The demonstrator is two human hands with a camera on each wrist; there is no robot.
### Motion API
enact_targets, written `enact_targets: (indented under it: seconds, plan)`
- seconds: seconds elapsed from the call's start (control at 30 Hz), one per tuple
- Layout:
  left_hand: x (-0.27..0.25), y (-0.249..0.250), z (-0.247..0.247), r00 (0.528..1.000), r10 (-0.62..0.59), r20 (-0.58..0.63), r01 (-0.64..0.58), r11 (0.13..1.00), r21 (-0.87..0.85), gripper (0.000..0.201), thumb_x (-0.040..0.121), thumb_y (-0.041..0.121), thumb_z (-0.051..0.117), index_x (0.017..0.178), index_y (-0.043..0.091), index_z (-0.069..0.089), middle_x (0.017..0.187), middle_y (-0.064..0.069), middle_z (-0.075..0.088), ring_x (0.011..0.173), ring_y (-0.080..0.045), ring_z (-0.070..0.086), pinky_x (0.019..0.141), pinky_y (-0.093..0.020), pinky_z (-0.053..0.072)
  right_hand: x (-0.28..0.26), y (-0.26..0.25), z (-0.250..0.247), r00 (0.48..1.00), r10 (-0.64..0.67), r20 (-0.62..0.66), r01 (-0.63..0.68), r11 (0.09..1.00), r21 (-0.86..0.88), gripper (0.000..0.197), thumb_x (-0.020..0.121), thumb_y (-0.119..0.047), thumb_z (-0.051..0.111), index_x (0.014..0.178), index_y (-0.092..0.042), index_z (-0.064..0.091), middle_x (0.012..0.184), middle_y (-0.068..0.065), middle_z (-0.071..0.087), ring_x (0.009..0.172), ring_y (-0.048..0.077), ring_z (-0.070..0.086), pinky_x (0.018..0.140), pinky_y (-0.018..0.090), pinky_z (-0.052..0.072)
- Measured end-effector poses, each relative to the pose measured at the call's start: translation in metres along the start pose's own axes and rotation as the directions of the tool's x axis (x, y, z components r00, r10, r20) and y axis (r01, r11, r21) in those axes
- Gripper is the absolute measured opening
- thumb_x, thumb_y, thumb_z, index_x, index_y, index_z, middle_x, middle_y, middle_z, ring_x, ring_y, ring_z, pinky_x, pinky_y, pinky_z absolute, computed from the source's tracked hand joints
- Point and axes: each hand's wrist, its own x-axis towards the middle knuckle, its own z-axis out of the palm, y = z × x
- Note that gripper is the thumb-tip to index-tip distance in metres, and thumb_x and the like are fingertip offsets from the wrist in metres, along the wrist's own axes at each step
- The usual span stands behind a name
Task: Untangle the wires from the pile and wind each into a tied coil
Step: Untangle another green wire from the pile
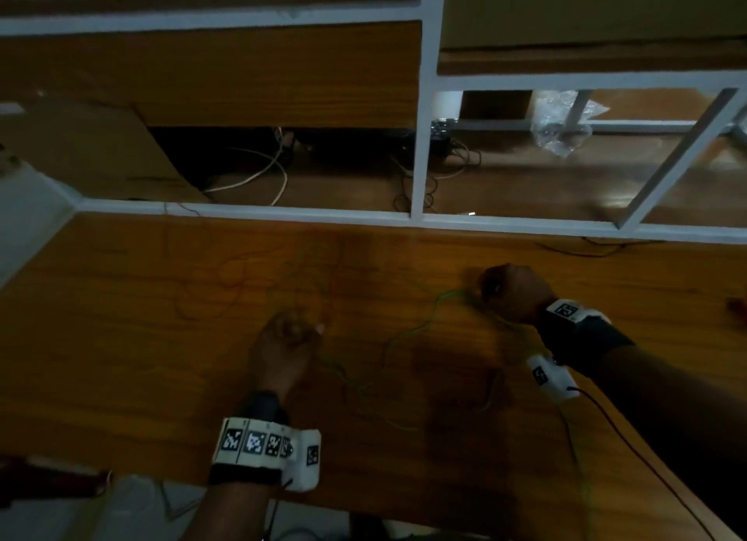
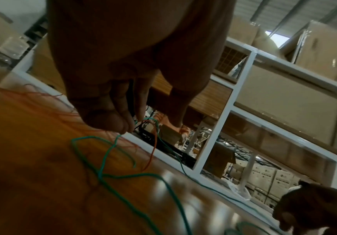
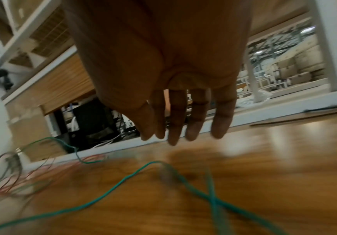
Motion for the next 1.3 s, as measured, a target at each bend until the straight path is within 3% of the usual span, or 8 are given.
enact_targets:
  seconds: [0.13, 0.3, 0.5, 0.67, 0.77, 0.97, 1.17, 1.3]
  plan:
    - [0.003, -0.014, 0.009, 0.998, -0.05, -0.034, 0.049, 0.998, -0.032, 0.048, 0.079, 0.039, 0.08, 0.12, 0.027, 0.058, 0.094, 0.013, 0.063, 0.094, -0.015, 0.062, 0.076, -0.032, 0.052, 0.009, -0.027, 0.02, 0.998, -0.052, 0.039, 0.049, 0.997, 0.054, 0.027, 0.098, -0.043, 0.064, 0.113, -0.021, 0.068, 0.106, -0.002, 0.07, 0.091, 0.019, 0.066, 0.07, 0.03, 0.052]
    - [0.028, -0.024, 0.002, 0.979, -0.06, -0.194, 0.04, 0.994, -0.101, 0.056, 0.077, 0.033, 0.082, 0.123, 0.015, 0.056, 0.112, -0.002, 0.066, 0.106, -0.025, 0.062, 0.083, -0.031, 0.048, 0.008, -0.074, 0.043, 0.974, -0.187, 0.127, 0.166, 0.973, 0.161, 0.025, 0.097, -0.047, 0.065, 0.118, -0.033, 0.065, 0.11, -0.017, 0.063, 0.093, 0.004, 0.061, 0.079, 0.028, 0.049]
    - [0.075, -0.036, -0.012, 0.981, -0.139, -0.132, 0.137, 0.99, -0.024, 0.063, 0.077, 0.037, 0.081, 0.129, 0.018, 0.05, 0.127, -0.009, 0.06, 0.108, -0.029, 0.06, 0.084, -0.037, 0.051, 0.017, -0.14, 0.066, 0.963, -0.191, 0.191, 0.172, 0.979, 0.112, 0.041, 0.096, -0.047, 0.065, 0.121, -0.015, 0.066, 0.115, 0.009, 0.069, 0.102, 0.028, 0.066, 0.085, 0.04, 0.055]
    - [0.092, -0.046, -0.002, 0.985, -0.164, -0.061, 0.165, 0.986, 0.017, 0.065, 0.077, 0.038, 0.08, 0.131, 0.016, 0.051, 0.13, -0.008, 0.059, 0.115, -0.033, 0.059, 0.096, -0.046, 0.052, 0.054, -0.167, 0.092, 0.967, -0.138, 0.215, 0.127, 0.99, 0.067, 0.018, 0.097, -0.036, 0.062, 0.091, -0.019, 0.064, 0.11, 0.011, 0.071, 0.082, 0.023, 0.061, 0.07, 0.032, 0.045]
    - [0.097, -0.046, 0.0, 0.989, -0.142, -0.049, 0.146, 0.985, 0.091, 0.051, 0.079, 0.042, 0.075, 0.118, 0.013, 0.061, 0.118, -0.006, 0.064, 0.107, -0.032, 0.062, 0.093, -0.042, 0.052, 0.054, -0.173, 0.075, 0.961, -0.16, 0.226, 0.111, 0.97, 0.215, 0.018, 0.096, -0.027, 0.065, 0.097, -0.012, 0.076, 0.101, 0.004, 0.074, 0.079, 0.011, 0.062, 0.07, 0.026, 0.048]
    - [0.094, -0.05, 0.0, 0.991, -0.118, -0.071, 0.121, 0.992, 0.036, 0.011, 0.081, 0.03, 0.077, 0.074, 0.027, 0.068, 0.09, 0.001, 0.072, 0.09, -0.026, 0.067, 0.086, -0.044, 0.058, 0.036, -0.152, -0.004, 0.945, -0.324, -0.052, 0.324, 0.895, 0.307, 0.014, 0.093, 0.0, 0.06, 0.091, -0.007, 0.071, 0.089, 0.014, 0.073, 0.076, 0.03, 0.069, 0.068, 0.049, 0.057]
    - [0.055, 0.014, -0.019, 0.996, 0.05, -0.079, -0.063, 0.985, -0.163, 0.011, 0.097, 0.028, 0.059, 0.104, 0.022, 0.065, 0.091, 0.001, 0.068, 0.083, -0.018, 0.066, 0.067, -0.031, 0.05, 0.028, -0.1, -0.083, 0.935, -0.226, -0.273, 0.226, 0.974, -0.033, 0.018, 0.083, -0.011, 0.065, 0.098, -0.002, 0.073, 0.099, 0.017, 0.071, 0.09, 0.035, 0.067, 0.078, 0.039, 0.052]
    - [0.023, 0.082, -0.021, 0.915, 0.404, 0.002, -0.39, 0.885, -0.255, 0.009, 0.096, 0.026, 0.06, 0.104, 0.025, 0.061, 0.091, 0.001, 0.069, 0.078, -0.016, 0.068, 0.064, -0.027, 0.055, 0.005, -0.094, -0.108, 0.865, -0.197, -0.462, 0.174, 0.98, -0.092, 0.06, 0.09, -0.03, 0.075, 0.143, -0.013, 0.053, 0.135, 0.022, 0.059, 0.118, 0.04, 0.058, 0.1, 0.046, 0.046]
